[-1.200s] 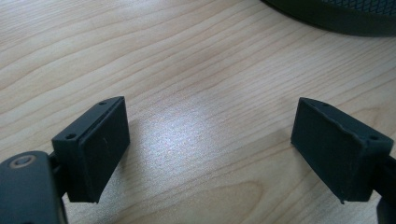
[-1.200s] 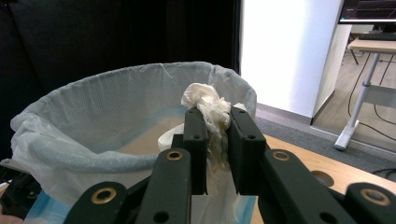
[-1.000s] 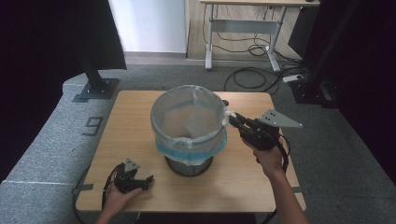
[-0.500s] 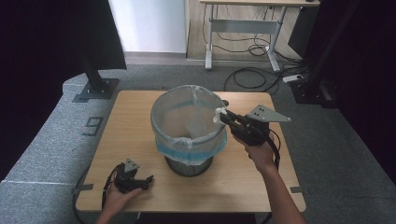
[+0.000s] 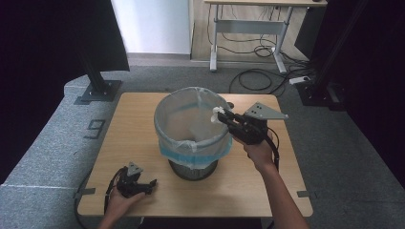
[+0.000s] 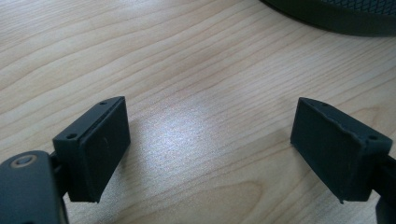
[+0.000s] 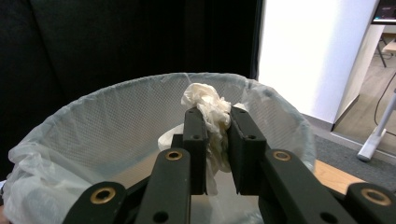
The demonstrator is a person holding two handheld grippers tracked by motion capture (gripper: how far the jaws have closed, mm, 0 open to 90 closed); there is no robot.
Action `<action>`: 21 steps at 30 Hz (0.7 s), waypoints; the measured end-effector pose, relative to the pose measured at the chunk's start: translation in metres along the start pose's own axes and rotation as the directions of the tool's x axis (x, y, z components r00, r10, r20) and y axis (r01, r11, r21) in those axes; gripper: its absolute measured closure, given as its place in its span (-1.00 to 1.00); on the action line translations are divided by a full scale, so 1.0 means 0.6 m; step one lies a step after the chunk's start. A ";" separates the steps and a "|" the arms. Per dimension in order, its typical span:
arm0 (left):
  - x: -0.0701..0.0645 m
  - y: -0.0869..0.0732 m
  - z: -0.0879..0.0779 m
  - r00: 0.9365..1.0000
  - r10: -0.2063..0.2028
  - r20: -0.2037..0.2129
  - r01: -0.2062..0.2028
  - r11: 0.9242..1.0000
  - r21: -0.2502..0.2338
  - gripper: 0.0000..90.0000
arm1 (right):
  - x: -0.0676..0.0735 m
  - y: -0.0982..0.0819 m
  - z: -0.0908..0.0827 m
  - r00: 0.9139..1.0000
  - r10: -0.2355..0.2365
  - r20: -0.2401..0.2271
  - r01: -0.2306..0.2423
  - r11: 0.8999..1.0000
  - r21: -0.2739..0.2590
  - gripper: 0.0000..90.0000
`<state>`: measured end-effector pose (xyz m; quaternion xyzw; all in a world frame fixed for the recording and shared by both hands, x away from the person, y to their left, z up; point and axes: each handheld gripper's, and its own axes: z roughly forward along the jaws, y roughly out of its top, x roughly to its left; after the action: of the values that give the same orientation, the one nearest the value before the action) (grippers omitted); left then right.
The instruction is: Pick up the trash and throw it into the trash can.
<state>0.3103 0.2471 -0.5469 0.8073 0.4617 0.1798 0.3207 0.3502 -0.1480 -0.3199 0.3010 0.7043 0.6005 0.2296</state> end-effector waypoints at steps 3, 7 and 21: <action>0.000 0.000 0.000 1.000 0.000 0.000 0.000 1.000 0.000 -0.74 | 0.004 0.001 0.009 1.000 -0.001 -0.005 0.001 1.000 0.003 0.73; -0.001 -0.001 0.000 1.000 0.001 0.000 -0.001 1.000 -0.001 -0.73 | 0.009 0.002 0.023 1.000 0.000 -0.015 0.000 1.000 0.004 0.73; -0.001 -0.001 0.000 1.000 0.002 0.000 -0.002 1.000 -0.002 -0.72 | 0.014 0.017 0.049 1.000 -0.012 -0.019 0.012 1.000 0.016 0.73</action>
<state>0.3097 0.2470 -0.5469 0.8073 0.4608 0.1805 0.3214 0.3658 -0.1201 -0.3146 0.2928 0.7130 0.5964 0.2240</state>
